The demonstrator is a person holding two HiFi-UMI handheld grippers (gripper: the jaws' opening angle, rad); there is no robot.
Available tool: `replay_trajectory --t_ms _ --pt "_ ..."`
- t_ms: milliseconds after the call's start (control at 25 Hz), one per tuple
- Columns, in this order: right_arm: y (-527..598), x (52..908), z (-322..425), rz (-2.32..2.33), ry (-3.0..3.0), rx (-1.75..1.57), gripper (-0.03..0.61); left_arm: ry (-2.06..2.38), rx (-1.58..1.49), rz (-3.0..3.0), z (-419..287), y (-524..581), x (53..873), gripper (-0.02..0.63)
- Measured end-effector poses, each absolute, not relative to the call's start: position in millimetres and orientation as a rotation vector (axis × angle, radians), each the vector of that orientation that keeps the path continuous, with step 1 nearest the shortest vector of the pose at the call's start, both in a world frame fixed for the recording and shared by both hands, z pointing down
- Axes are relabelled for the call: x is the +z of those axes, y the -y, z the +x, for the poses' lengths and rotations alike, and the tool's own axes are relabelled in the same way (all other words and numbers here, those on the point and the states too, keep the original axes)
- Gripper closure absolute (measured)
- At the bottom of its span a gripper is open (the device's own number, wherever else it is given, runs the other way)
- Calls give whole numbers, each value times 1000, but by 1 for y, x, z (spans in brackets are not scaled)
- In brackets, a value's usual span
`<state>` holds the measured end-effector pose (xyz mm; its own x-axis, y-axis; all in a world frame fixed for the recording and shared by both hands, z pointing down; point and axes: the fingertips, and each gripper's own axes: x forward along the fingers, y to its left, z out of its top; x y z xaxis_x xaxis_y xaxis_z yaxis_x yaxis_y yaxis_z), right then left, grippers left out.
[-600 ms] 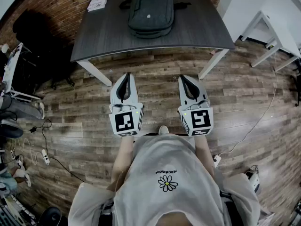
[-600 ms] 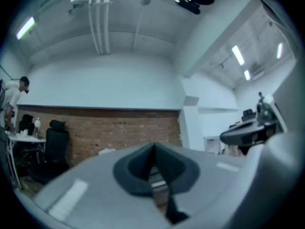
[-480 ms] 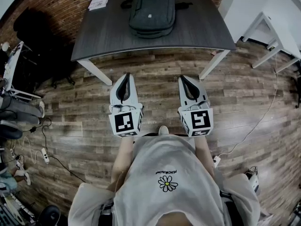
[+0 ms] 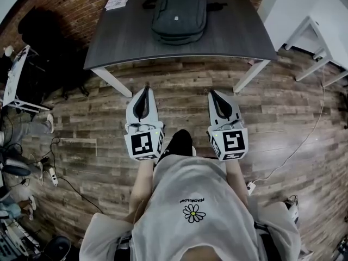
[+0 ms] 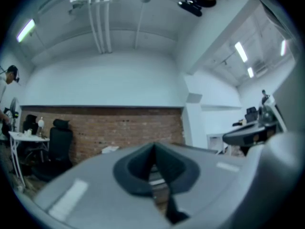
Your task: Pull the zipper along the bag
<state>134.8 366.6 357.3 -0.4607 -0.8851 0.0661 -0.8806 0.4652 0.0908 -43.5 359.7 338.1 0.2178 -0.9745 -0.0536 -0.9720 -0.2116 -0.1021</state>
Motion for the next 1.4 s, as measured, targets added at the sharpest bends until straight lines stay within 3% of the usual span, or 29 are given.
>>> replay_trajectory --t_ms 600,1400 --pt "-283 368 164 1668 2515 -9 577 -1876 -26 -2419 -38 -256 348 615" --pt "-43 355 82 1733 2403 25 577 -1750 36 -2542 -121 -6 336 615"
